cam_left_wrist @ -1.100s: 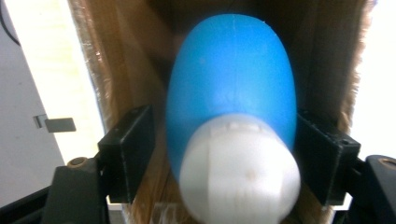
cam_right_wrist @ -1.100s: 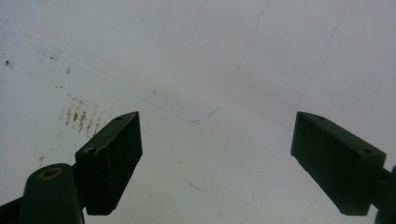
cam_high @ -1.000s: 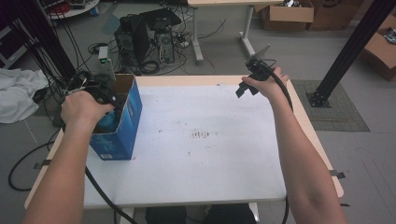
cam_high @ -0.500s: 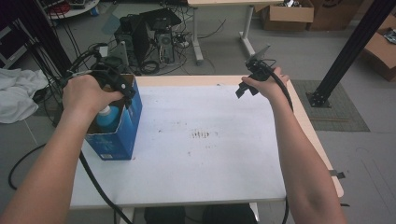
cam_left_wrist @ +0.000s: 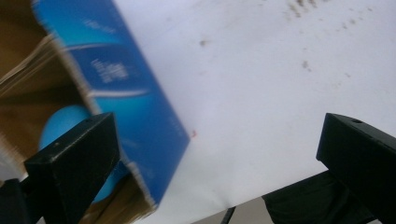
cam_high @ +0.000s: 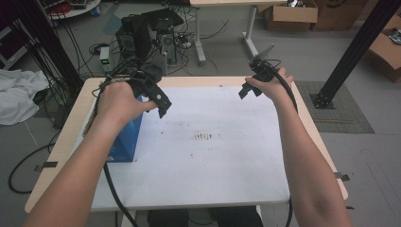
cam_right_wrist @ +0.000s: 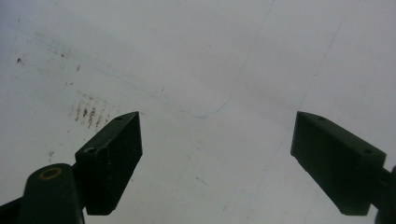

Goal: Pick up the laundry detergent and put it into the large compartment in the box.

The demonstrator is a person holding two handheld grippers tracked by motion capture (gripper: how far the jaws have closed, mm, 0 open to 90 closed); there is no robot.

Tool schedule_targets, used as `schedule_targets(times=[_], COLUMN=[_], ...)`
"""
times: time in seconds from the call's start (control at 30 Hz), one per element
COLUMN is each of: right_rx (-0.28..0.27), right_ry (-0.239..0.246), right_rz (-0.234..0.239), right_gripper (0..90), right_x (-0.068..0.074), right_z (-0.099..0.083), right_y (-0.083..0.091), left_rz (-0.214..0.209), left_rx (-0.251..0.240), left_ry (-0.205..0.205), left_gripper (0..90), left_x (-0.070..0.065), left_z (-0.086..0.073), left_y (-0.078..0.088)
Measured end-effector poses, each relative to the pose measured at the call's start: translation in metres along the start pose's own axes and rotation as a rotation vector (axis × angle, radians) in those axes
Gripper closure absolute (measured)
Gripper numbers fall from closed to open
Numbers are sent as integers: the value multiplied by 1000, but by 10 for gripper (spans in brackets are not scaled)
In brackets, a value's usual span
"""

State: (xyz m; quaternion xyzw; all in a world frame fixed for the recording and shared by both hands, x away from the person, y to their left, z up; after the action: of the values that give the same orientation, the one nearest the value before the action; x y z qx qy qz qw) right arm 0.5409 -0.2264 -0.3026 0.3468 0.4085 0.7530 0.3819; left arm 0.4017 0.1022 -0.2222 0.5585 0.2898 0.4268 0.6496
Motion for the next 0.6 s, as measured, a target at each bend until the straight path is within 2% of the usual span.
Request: schedule_targets(times=[0.03, 0.1, 0.13, 0.17, 0.33, 0.37, 0.47, 0.53, 0.6], right_rx=[0, 4, 3, 3, 3, 3, 3, 4, 6], right_ry=[0, 1, -3, -3, -6, -6, -5, -5, -4], right_rz=[0, -3, -4, -4, -7, -7, -8, -7, -6], right_gripper=[166, 166, 166, 166, 166, 166, 166, 166, 166], right_x=[0, 0, -1, -1, -1, -1, -1, -1, 0], right_z=[0, -1, -2, -2, -3, -3, -3, -2, -2], right_y=[0, 2, 3, 3, 4, 4, 4, 3, 3], left_rz=[0, -9, -14, -14, -28, -28, -29, -35, -49], left_rx=[0, -2, 0, 0, -14, -14, -9, -3, 3], left_ry=[0, -35, -63, -63, -144, -144, -200, -219, -222], left_gripper=[1, 1, 1, 1, 1, 1, 1, 1, 1], left_x=[0, -11, -21, -21, -55, -55, -71, -78, -83], left_z=[0, 3, 4, 4, 9, 9, 12, 14, 15], left_y=[0, -3, -6, -6, -19, -19, -27, -31, -34])
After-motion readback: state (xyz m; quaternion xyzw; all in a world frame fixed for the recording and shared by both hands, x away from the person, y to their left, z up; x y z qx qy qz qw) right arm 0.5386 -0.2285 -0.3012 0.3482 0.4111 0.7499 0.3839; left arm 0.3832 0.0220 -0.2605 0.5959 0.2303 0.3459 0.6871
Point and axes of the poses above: each handheld gripper's, and its own axes: y roughly backward along the jaws, z roughly out of its top, x roughly to its left, the point moved 1 cm from there along -y, roughly forward along the jaws, and after that the axes turned 8 degrees about -x, right-handed, at the moved point
